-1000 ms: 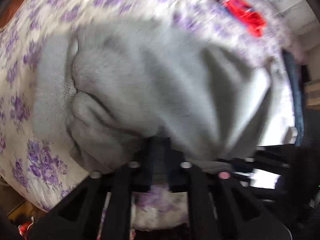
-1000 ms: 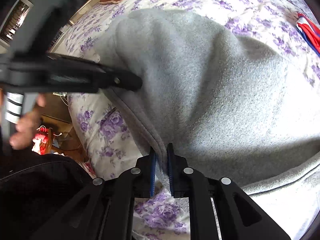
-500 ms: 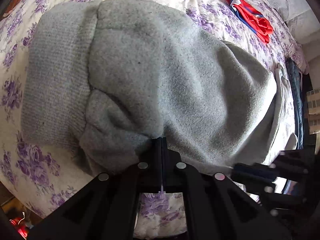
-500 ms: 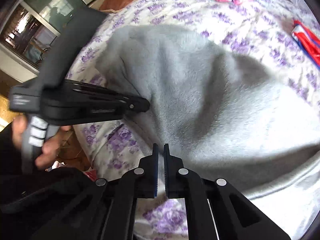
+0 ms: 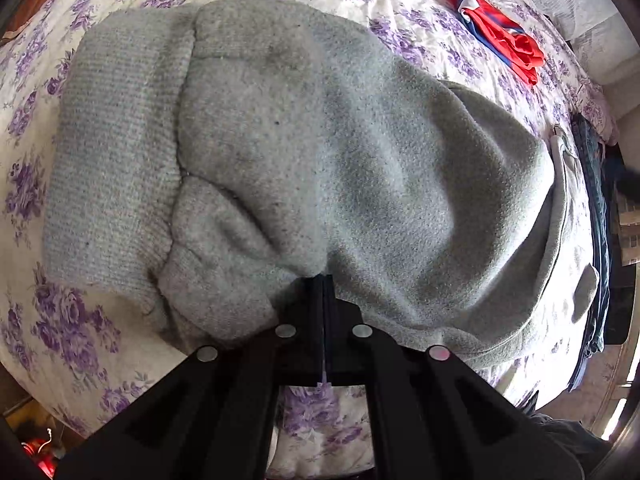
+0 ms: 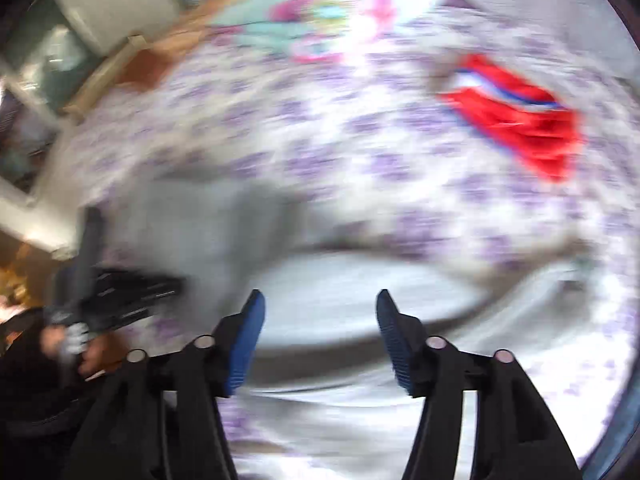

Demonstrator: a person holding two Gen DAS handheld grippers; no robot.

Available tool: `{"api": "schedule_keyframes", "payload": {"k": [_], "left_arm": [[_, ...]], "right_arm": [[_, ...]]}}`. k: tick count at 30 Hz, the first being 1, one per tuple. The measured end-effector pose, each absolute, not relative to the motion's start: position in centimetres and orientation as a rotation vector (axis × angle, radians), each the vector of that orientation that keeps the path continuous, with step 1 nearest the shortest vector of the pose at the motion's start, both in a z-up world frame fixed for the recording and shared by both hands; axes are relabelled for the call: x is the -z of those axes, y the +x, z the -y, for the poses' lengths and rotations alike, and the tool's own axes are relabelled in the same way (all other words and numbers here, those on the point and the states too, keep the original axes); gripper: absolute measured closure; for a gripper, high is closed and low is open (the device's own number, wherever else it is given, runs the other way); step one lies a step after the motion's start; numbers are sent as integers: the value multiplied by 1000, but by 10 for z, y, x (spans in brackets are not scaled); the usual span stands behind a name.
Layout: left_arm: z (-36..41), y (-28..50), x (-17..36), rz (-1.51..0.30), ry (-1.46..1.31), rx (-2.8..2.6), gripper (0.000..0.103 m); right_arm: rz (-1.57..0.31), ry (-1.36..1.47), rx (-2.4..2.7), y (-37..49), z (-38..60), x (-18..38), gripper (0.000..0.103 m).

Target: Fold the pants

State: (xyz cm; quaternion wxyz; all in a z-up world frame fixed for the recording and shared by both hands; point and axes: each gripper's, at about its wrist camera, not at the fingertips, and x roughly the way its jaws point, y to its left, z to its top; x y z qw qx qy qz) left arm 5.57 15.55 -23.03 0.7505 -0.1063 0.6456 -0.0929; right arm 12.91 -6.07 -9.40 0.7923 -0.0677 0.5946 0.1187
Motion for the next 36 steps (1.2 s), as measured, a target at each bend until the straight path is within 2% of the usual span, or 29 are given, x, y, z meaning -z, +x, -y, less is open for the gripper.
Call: {"api": "schedule_keyframes", "payload": {"k": [5, 8, 18, 19, 20, 21, 22, 23, 29, 32, 34, 36], "left_arm": [[-154, 56, 231, -1402, -232, 202, 101], [-154, 53, 230, -1396, -236, 204, 101], [-152, 51, 229, -1395, -240, 187, 101], [-152, 51, 229, -1396, -244, 187, 101], [-152, 52, 229, -1398, -246, 188, 101], [-153, 52, 229, -1400, -248, 190, 101], [-154, 53, 229, -1402, -247, 192, 101], [-155, 53, 229, -1405, -248, 196, 101], [-162, 57, 227, -1430, -229, 253, 101], [-163, 56, 223, -1433, -158, 292, 101], [-165, 53, 219, -1439, -126, 298, 101], [-167, 50, 217, -1453, -102, 293, 101]], "right_arm": [[-1514, 113, 182, 199, 183, 125, 36], [-1571, 234, 282, 219, 207, 152, 37], [-1682, 152, 438, 223, 215, 224, 36], [-1668, 142, 415, 213, 213, 222, 43], [-1652, 130, 405, 201, 212, 218, 76], [-1637, 153, 387, 193, 216, 212, 87], [-1624, 212, 357, 183, 225, 205, 94], [-1605, 247, 333, 174, 230, 196, 97], [-1362, 343, 206, 77, 248, 106, 97], [-1252, 423, 177, 46, 290, 60, 97], [-1217, 483, 182, 6, 302, 55, 97], [-1233, 521, 230, -32, 310, 77, 97]]}}
